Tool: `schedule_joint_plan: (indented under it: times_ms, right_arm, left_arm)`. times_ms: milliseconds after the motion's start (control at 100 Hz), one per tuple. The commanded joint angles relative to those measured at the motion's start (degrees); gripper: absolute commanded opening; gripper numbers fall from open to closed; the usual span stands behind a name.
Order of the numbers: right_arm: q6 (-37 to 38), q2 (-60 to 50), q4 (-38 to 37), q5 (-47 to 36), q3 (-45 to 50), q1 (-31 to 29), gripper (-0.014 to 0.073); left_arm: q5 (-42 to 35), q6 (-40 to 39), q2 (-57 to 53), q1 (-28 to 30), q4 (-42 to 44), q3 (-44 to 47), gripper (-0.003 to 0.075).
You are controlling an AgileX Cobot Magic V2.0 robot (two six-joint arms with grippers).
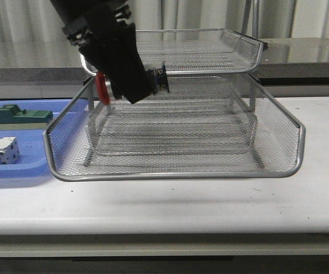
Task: Place button on rack with both arms
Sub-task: 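Lift the button with the left gripper and carry it over the pulled-out tray, then lower the button onto the tray mesh and open the left gripper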
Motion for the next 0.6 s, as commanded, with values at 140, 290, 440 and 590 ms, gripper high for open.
schedule_joint_plan:
  times_ms: [140, 290, 440, 590]
  right_arm:
    - [-0.1, 0.4, -0.6, -2.9, -2.0, -0.3, -0.0071]
    - [-0.1, 0.4, -0.6, -2.9, -2.0, -0.3, -0.0071]
    - [-0.1, 0.4, -0.6, -2.9, -2.0, -0.3, -0.0071]
    - [-0.1, 0.4, -0.6, -2.9, -2.0, -0.3, -0.0071]
  left_arm:
    - [-5.4, -0.5, 0.3, -0.4, -2.1, -1.7, 0.0114]
    - [-6.1, -0.5, 1.7, -0.4, -2.1, -1.7, 0.0295]
    - [-7.4, -0.5, 1.9, -0.6, -2.1, -1.7, 0.0455]
    - [-7.7, -0.5, 1.9, -0.6, -2.2, -1.7, 0.0468]
